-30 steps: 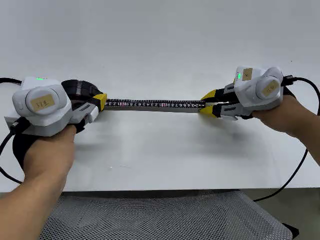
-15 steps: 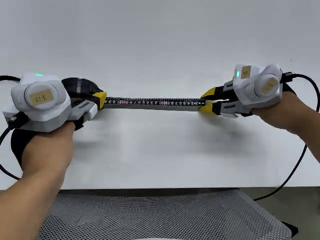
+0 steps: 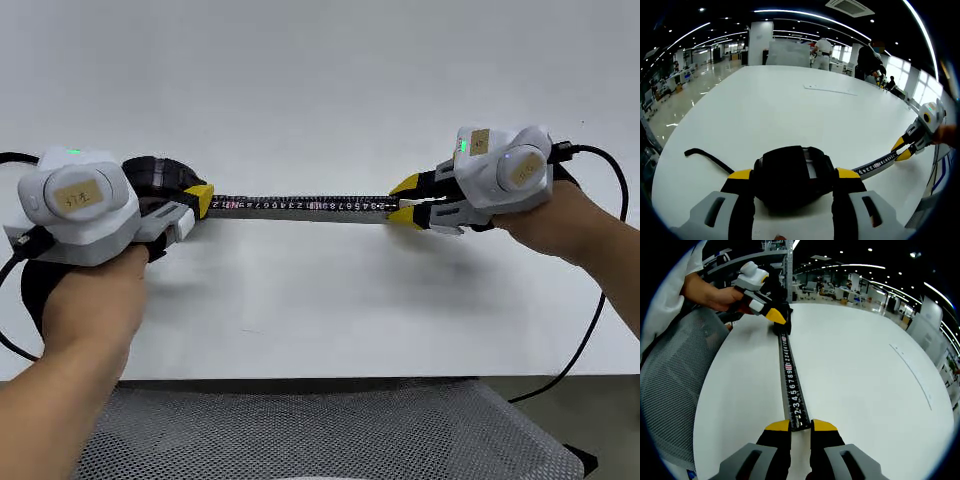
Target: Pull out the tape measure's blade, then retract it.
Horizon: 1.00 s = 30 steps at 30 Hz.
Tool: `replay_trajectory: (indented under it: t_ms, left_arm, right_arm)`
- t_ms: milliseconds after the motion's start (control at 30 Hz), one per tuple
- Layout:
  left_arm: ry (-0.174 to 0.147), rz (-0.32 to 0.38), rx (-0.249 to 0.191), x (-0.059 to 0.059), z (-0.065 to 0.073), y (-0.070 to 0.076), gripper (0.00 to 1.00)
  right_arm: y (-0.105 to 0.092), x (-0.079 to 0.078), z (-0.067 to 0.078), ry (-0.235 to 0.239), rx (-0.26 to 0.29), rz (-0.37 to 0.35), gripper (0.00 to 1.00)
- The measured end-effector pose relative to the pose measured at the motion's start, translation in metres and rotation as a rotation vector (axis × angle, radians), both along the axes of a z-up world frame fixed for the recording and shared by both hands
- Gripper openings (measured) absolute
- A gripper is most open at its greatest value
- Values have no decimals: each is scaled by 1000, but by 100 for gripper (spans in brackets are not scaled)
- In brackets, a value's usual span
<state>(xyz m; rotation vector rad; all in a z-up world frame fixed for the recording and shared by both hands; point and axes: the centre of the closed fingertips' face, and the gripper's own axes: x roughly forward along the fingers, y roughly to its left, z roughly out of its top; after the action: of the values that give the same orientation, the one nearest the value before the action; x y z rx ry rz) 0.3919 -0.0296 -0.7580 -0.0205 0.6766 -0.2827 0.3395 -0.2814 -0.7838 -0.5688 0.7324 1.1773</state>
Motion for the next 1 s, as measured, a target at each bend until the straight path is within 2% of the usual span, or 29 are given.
replay_trajectory:
  t_ms: [1000]
  left_arm:
    - [8,13,-43,0,1,0,58]
  right_arm:
    - [40,12,0,8,45,22,10]
